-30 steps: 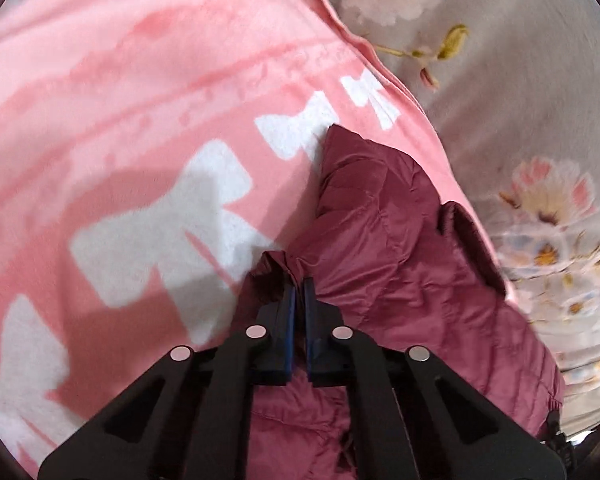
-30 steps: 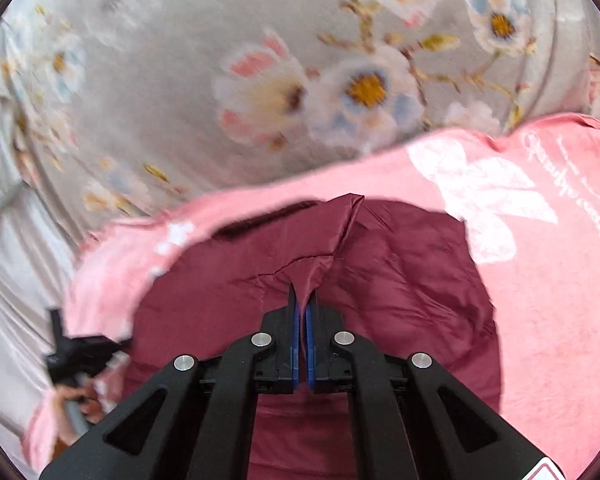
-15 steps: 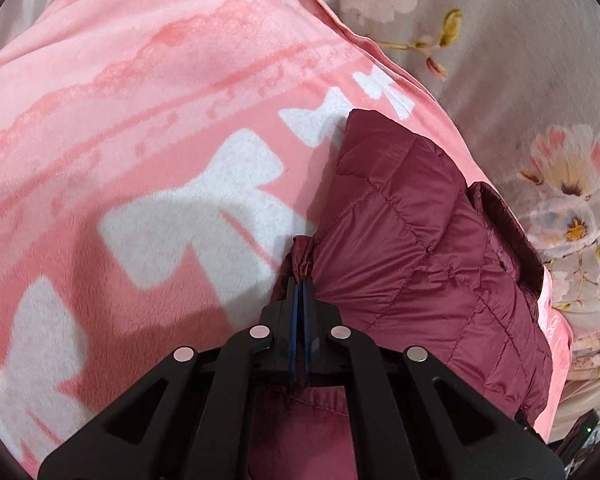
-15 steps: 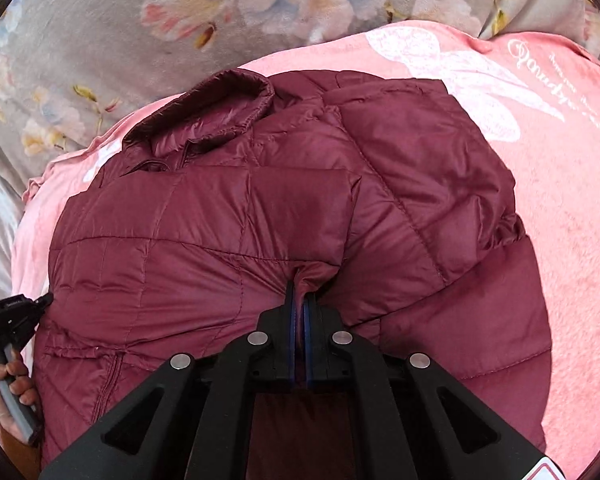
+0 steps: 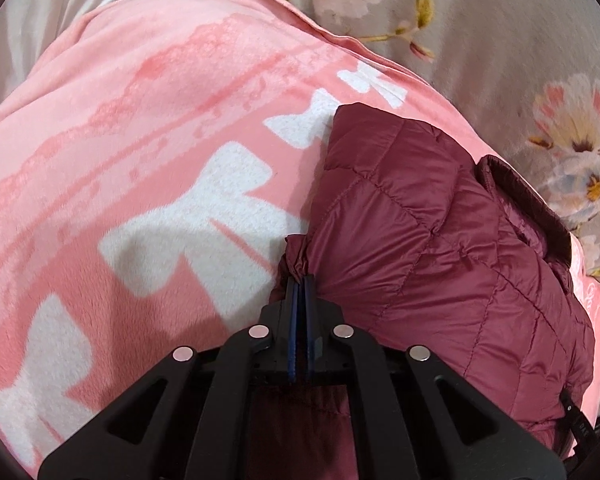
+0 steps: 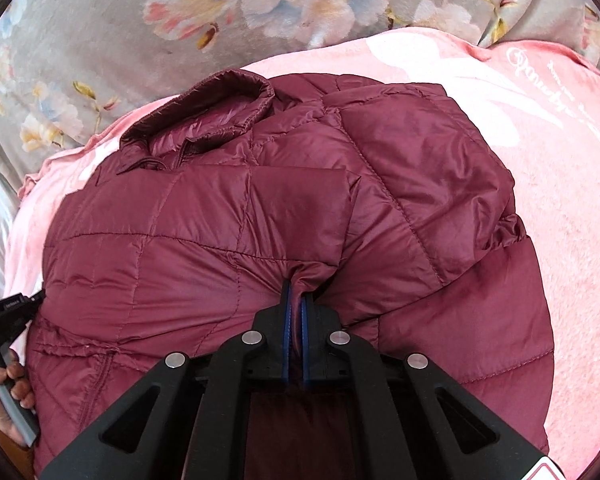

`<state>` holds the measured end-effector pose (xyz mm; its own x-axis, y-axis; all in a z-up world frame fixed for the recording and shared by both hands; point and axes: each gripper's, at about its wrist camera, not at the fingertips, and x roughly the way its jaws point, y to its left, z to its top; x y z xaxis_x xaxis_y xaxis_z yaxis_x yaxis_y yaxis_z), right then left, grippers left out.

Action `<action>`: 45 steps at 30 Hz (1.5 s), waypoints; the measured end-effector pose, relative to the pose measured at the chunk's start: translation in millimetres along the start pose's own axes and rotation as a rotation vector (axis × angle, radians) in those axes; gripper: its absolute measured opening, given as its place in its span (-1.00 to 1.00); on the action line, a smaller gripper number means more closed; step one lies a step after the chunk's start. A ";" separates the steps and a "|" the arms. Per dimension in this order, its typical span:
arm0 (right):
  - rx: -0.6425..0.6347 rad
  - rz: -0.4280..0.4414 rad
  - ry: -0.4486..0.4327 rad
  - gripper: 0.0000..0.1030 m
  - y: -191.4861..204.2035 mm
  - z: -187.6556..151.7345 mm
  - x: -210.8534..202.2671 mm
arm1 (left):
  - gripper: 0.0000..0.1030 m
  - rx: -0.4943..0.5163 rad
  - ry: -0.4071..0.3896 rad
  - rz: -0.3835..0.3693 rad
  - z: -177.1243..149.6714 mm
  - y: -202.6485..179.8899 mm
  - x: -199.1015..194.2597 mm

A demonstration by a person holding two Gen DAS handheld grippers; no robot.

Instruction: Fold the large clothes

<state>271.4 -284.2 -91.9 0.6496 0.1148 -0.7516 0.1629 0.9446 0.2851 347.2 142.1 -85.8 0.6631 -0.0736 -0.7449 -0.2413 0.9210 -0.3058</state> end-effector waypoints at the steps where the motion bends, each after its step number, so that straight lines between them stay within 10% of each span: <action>1: 0.002 -0.008 0.003 -0.87 -0.8 0.5 -6.1 | -0.88 0.015 0.014 0.000 1.2 1.1 -3.7; 5: 0.011 -0.076 -0.090 -0.37 -4.4 1.3 -57.2 | -0.24 0.115 -0.033 0.083 8.6 3.8 -49.0; 11: -0.071 0.000 -0.103 -0.52 48.3 19.5 -68.4 | -0.24 0.262 -0.139 0.073 46.7 -53.6 -89.8; 21: -0.103 -0.045 0.001 -0.79 47.5 15.4 -6.9 | -0.25 0.206 -0.005 0.024 120.2 -89.7 19.6; 30: -0.133 -0.046 0.007 -0.92 25.8 0.3 3.9 | -0.34 0.198 0.096 0.112 98.0 -56.6 81.0; 42: -0.059 -0.005 0.009 -1.00 4.0 -0.2 6.0 | -0.44 0.269 0.048 0.237 83.0 -64.7 69.3; 45: -0.050 -0.050 -0.003 -1.00 11.5 2.0 -8.4 | -0.63 0.295 0.012 0.143 69.4 -75.6 21.2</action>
<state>269.3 -274.9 -81.2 0.6438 0.0664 -0.7623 0.1578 0.9633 0.2171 428.6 97.5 -37.2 0.6286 0.0612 -0.7753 -0.1142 0.9934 -0.0141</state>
